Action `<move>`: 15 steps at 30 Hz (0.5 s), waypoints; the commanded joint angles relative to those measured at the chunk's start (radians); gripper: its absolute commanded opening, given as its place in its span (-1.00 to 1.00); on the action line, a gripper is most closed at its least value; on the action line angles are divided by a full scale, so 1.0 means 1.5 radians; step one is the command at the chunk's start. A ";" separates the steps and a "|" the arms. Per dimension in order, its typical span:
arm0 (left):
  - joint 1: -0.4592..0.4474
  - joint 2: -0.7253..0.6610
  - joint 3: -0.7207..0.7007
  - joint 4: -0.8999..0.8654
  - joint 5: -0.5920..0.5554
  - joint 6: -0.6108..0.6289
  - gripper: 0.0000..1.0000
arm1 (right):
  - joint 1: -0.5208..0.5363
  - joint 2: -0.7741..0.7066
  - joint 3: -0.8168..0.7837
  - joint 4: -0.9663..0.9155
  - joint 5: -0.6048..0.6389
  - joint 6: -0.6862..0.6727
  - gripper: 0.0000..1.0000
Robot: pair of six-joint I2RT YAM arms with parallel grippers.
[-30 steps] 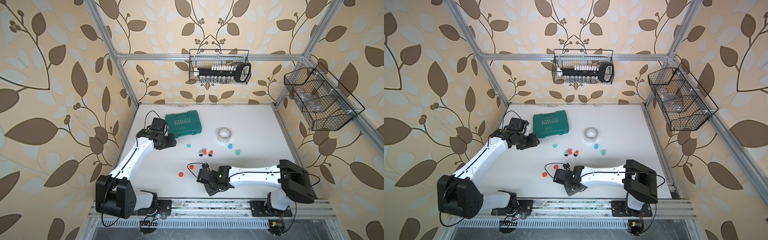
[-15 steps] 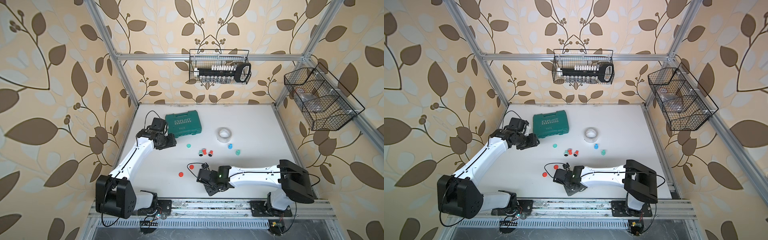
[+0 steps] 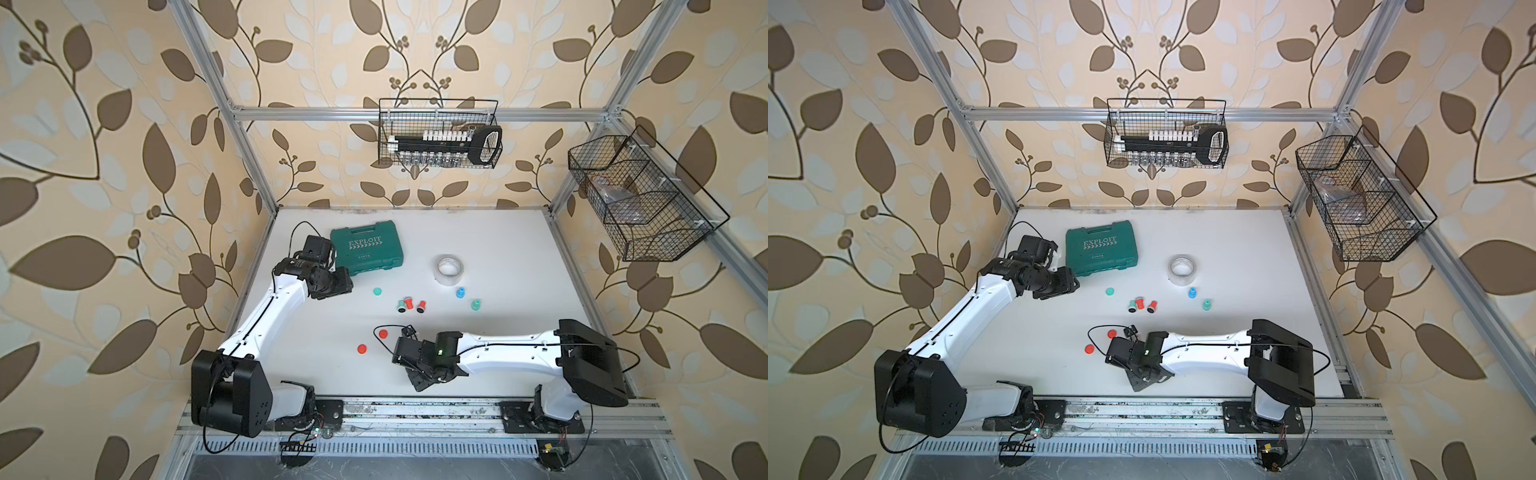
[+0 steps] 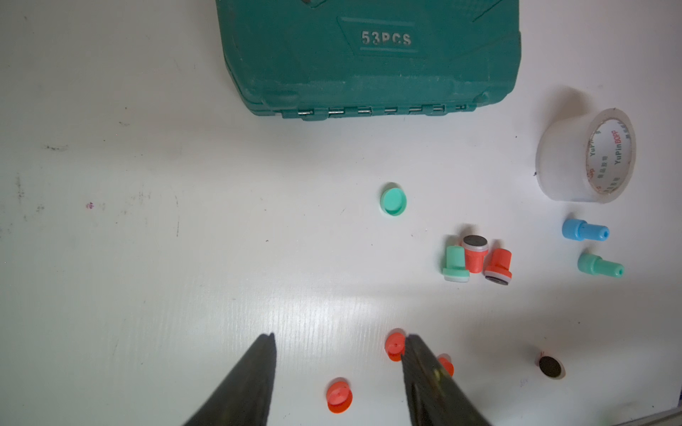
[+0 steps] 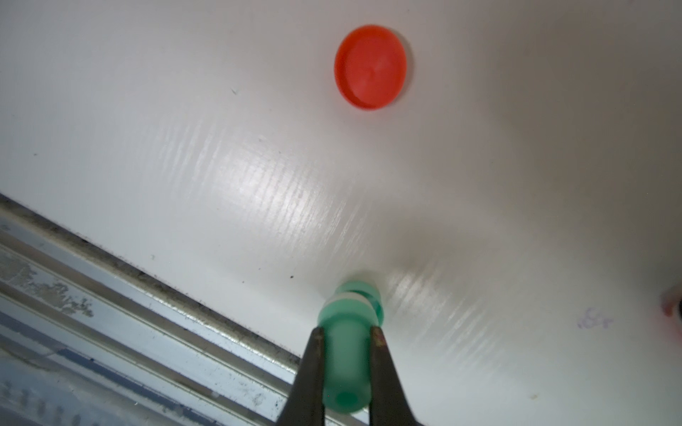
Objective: Close the stamp cap
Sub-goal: Close the cover of the stamp.
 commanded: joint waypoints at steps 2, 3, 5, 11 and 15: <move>0.009 -0.003 0.009 0.002 0.011 0.016 0.16 | -0.002 0.017 -0.007 0.005 -0.007 0.007 -1.00; 0.009 -0.002 0.010 0.002 0.010 0.016 0.16 | -0.002 0.019 -0.007 0.002 -0.005 0.007 -1.00; 0.009 -0.002 0.009 0.002 0.011 0.016 0.16 | -0.002 0.018 -0.007 -0.005 0.000 0.008 -1.00; 0.009 0.000 0.011 0.002 0.012 0.015 0.16 | -0.002 -0.003 -0.010 -0.013 0.008 0.012 -1.00; 0.009 0.001 0.011 0.003 0.012 0.014 0.16 | -0.002 -0.014 -0.008 -0.015 0.011 0.012 -1.00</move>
